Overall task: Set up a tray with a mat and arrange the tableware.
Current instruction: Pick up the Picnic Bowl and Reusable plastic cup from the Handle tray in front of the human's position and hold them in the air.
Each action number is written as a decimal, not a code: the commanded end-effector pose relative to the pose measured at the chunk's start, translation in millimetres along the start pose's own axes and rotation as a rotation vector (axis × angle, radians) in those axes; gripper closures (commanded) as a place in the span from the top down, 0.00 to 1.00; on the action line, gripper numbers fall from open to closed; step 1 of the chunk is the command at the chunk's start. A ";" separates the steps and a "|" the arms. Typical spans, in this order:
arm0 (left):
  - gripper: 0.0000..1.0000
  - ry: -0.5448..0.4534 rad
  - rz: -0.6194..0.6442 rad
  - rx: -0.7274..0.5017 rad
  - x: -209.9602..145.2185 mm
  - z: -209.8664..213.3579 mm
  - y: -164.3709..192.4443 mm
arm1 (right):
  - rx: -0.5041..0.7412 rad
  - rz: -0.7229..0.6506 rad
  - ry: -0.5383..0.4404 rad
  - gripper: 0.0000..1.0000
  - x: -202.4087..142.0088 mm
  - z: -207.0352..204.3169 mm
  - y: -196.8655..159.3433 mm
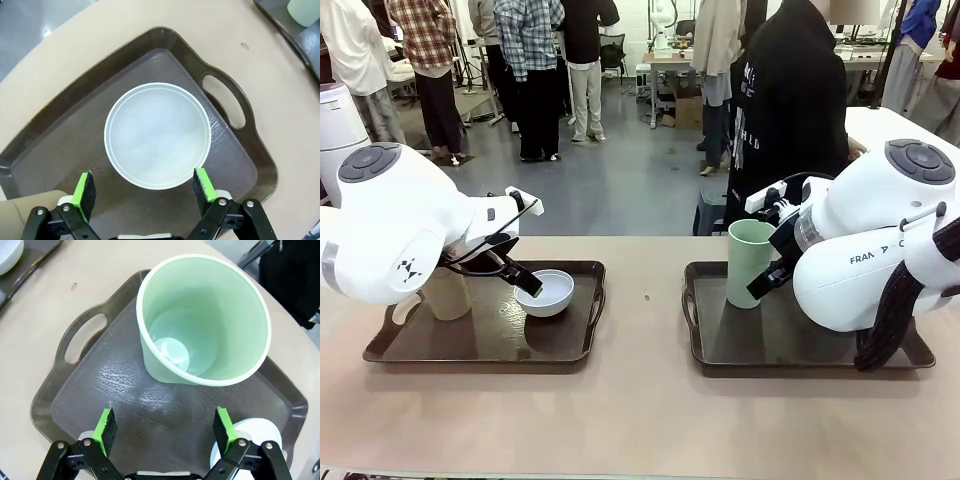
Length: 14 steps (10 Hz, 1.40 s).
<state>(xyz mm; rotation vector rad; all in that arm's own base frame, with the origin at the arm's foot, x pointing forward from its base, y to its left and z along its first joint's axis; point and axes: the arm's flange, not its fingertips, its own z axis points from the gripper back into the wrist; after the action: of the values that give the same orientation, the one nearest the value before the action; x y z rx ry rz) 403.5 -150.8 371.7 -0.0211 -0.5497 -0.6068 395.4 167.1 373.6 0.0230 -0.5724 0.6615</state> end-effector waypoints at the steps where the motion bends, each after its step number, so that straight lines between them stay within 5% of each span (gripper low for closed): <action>1: 1.00 0.000 0.000 0.000 0.0 0.0 0.0 | 0.000 0.000 0.000 1.00 0.0 0.0 0.0; 4: 1.00 -0.049 -0.097 -0.037 -35.1 138.6 -18.6 | -0.188 0.002 0.057 1.00 -30.3 103.3 45.5; 6: 1.00 0.101 -0.013 -0.184 -100.8 170.7 -22.4 | -0.197 -0.112 0.242 1.00 -103.8 127.3 43.2; 7: 1.00 0.252 0.038 -0.215 -133.0 171.3 -24.9 | -0.155 -0.187 0.310 1.00 -144.0 126.4 40.9; 8: 1.00 0.022 -0.056 -0.103 7.2 148.8 -12.6 | -0.208 -0.042 0.140 1.00 7.1 104.6 13.5; 11: 1.00 0.081 -0.033 -0.146 -11.2 175.5 -12.6 | -0.215 -0.079 0.212 1.00 -4.2 125.0 16.0; 12: 1.00 -0.002 0.095 -0.405 -8.7 184.9 -0.1 | 0.265 -0.271 0.127 1.00 0.9 133.2 1.3; 13: 1.00 -0.195 0.236 -0.655 -28.8 200.2 26.6 | 0.526 -0.454 0.049 1.00 -20.2 150.9 -38.5; 14: 1.00 -0.280 0.336 -0.874 -56.5 214.1 43.4 | 0.634 -0.552 0.058 1.00 -49.4 157.0 -66.7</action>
<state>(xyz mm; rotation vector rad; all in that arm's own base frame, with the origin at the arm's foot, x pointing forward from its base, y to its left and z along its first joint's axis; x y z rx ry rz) 308.2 -82.9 537.9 -0.5527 -0.4974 -0.6039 338.0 103.1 484.8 0.2812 -0.4127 0.4719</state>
